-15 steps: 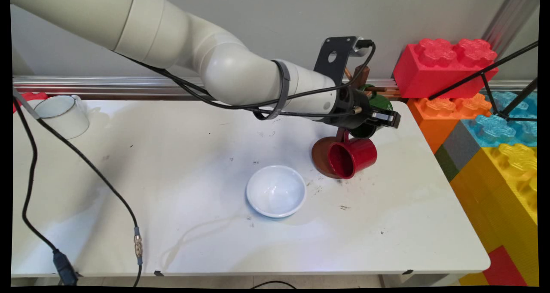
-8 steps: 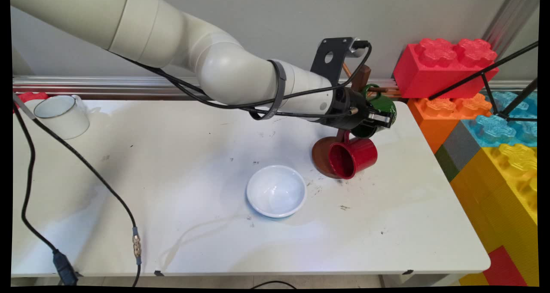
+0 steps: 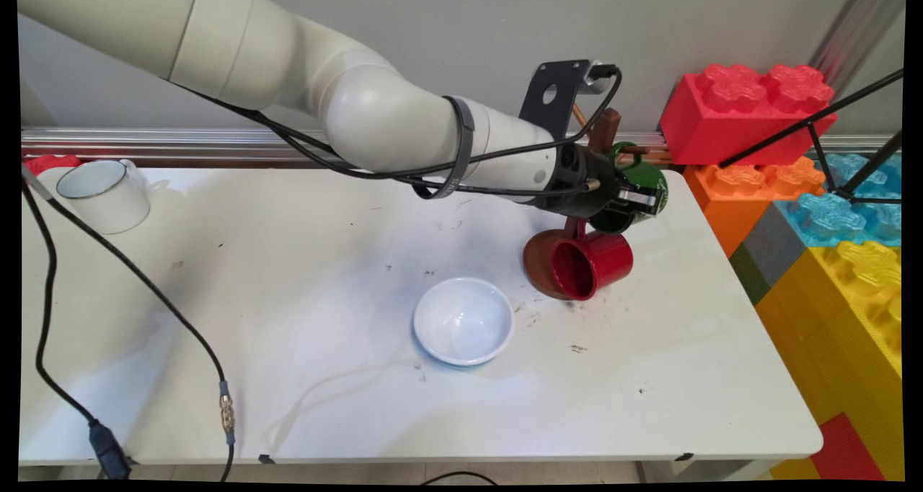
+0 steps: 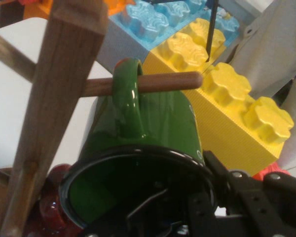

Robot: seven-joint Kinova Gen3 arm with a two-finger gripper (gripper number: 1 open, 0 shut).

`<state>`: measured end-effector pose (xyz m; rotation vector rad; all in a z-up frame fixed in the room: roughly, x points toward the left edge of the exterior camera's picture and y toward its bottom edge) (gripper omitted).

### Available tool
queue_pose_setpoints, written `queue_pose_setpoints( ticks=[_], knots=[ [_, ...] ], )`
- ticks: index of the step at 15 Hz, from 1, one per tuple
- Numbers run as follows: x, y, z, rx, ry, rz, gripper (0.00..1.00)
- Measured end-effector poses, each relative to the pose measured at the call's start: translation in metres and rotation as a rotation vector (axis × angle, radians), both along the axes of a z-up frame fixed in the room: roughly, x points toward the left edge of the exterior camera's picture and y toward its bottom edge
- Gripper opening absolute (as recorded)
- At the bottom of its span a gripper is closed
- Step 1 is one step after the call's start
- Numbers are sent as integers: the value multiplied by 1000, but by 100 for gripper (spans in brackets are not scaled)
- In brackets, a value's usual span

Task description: Place the picked object on the table

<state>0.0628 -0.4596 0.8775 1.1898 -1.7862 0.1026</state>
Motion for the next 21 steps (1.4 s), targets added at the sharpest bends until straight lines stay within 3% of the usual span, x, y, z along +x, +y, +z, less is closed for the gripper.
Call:
queue_pose_setpoints(
  ticks=[12,17,21],
  knots=[
    [-13,21,27,22,75,-50,0],
    [-18,42,41,48,113,-100,0],
    [-9,53,49,53,98,-149,0]
  ],
)
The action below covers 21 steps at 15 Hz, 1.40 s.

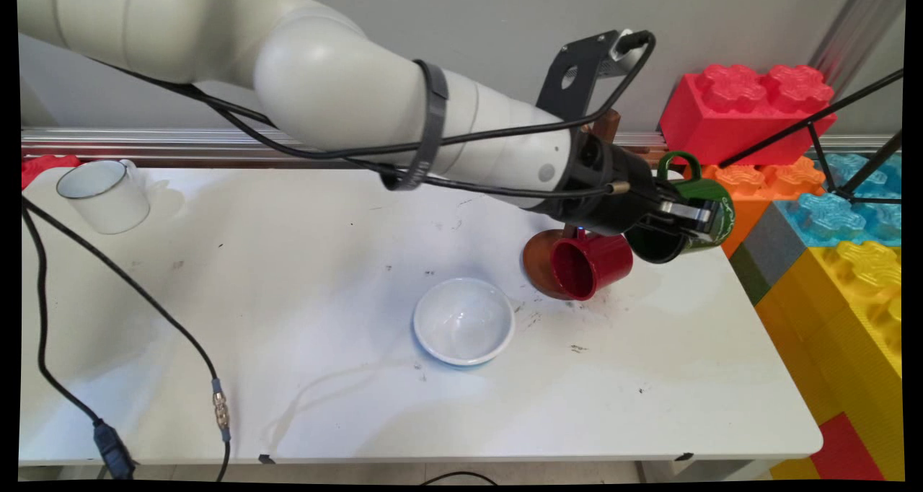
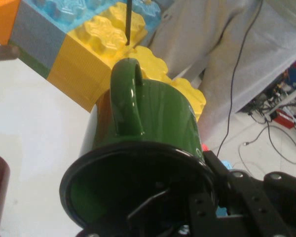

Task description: Place the picked object on the table

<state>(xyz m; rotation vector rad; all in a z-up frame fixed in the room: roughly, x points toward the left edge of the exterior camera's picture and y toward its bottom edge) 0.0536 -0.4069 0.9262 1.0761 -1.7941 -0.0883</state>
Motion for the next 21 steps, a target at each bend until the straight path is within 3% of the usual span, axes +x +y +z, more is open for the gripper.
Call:
queue_pose_setpoints(
  ticks=[9,21],
  knots=[
    [41,0,23,-58,-117,-130,0],
    [105,11,73,-32,-440,-228,0]
  ],
)
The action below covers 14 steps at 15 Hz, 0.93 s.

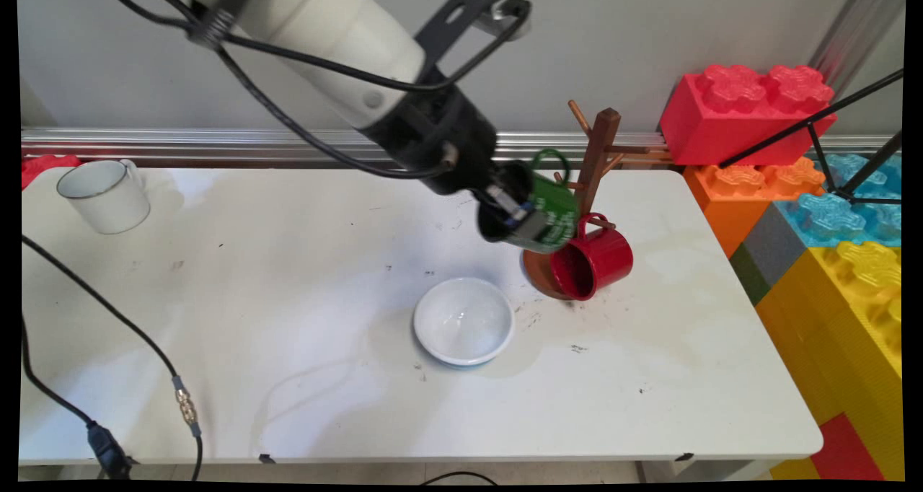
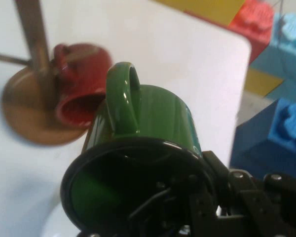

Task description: Place the picked object on the table

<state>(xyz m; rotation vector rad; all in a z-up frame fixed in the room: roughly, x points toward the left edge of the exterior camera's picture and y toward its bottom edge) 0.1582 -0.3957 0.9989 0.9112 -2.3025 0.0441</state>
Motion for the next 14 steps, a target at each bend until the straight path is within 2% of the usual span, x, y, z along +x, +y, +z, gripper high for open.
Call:
queue_pose_setpoints(
  ticks=[2,8,14],
  knots=[
    [10,-1,6,-9,-58,-12,0],
    [46,-15,16,-36,-287,-31,0],
    [60,-46,-1,-52,-477,-45,0]
  ],
)
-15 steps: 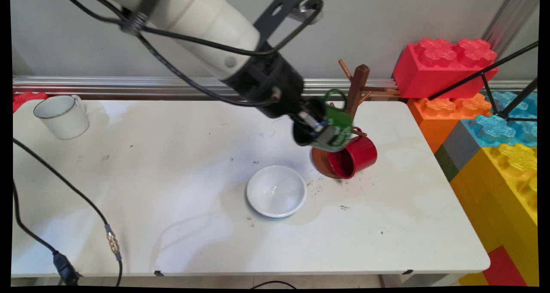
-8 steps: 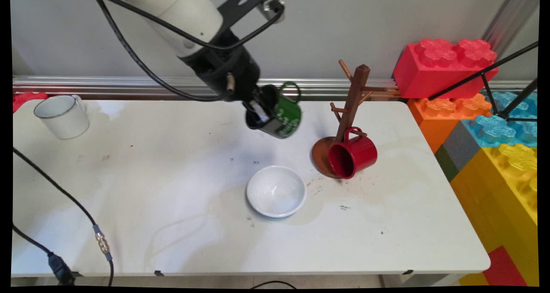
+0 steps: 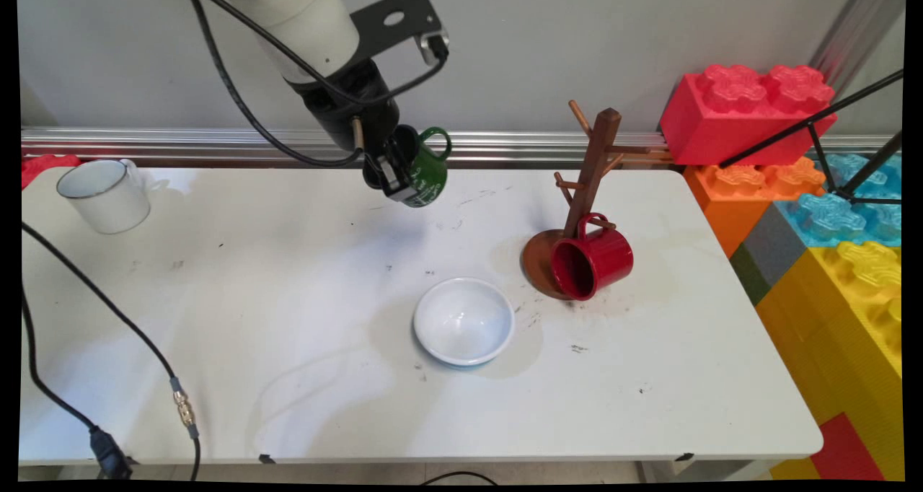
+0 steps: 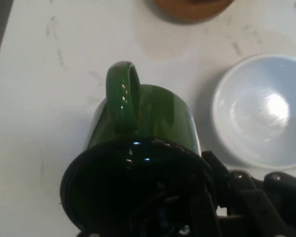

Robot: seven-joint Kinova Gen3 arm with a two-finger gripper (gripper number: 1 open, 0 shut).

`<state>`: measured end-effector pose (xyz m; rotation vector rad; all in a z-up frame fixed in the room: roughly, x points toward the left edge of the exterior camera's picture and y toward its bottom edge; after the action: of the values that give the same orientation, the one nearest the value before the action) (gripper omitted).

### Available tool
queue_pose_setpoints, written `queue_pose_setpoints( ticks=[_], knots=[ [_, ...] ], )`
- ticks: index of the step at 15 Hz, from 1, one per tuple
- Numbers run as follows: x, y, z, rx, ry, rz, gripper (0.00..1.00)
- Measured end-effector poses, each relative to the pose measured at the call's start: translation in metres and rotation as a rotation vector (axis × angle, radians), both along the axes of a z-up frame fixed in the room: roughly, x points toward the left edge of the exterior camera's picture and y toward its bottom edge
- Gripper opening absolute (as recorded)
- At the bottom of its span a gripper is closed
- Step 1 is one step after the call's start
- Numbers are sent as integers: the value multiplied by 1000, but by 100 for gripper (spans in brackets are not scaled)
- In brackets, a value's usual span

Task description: Place the picked object on the table

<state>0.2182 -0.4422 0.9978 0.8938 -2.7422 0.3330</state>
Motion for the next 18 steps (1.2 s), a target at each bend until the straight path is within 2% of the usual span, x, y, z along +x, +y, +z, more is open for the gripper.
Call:
queue_pose_setpoints(
  ticks=[6,10,14,18],
  knots=[
    [-8,-27,-39,33,-169,19,0],
    [-19,-40,-67,99,-249,31,0],
    [-30,-49,-95,176,-289,21,0],
    [-39,-60,-117,228,-298,-1,0]
  ],
)
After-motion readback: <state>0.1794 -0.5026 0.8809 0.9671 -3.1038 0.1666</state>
